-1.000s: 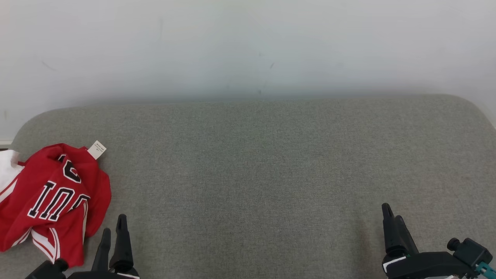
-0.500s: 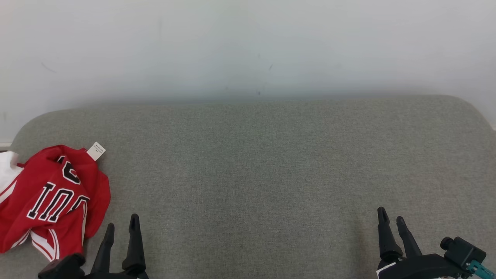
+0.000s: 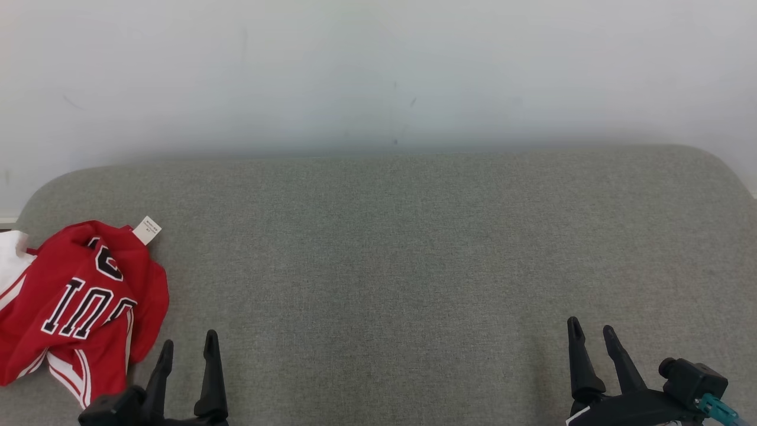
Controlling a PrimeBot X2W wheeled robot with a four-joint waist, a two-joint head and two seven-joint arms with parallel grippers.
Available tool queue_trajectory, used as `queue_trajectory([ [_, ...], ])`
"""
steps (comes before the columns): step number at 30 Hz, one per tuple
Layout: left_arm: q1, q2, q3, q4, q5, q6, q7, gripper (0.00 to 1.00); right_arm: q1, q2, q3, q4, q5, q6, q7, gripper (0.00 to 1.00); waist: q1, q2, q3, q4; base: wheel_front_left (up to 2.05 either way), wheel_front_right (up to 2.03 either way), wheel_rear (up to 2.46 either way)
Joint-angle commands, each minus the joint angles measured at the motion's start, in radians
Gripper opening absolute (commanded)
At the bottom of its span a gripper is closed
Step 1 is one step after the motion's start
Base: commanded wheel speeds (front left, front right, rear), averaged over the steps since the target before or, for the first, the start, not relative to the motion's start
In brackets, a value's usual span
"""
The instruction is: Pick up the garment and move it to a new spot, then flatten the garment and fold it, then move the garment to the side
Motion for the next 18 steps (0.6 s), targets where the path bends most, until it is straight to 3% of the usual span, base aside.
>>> queue_trajectory([
  [1,0.008,0.011,-0.003,-0.005,0.038,0.008,-0.013,1.0,0.004,-0.003,0.003,-0.009,-0.039,-0.001,-0.01,1.0,0.0,-0.0001,-0.001,0.001,0.0,0.0,0.0],
  [18,0.022,-0.002,0.002,0.01,0.135,0.021,-0.051,1.0,0.012,-0.004,0.021,-0.004,-0.195,-0.001,-0.043,1.0,0.0,-0.0001,-0.002,0.008,0.0,0.0,0.0],
])
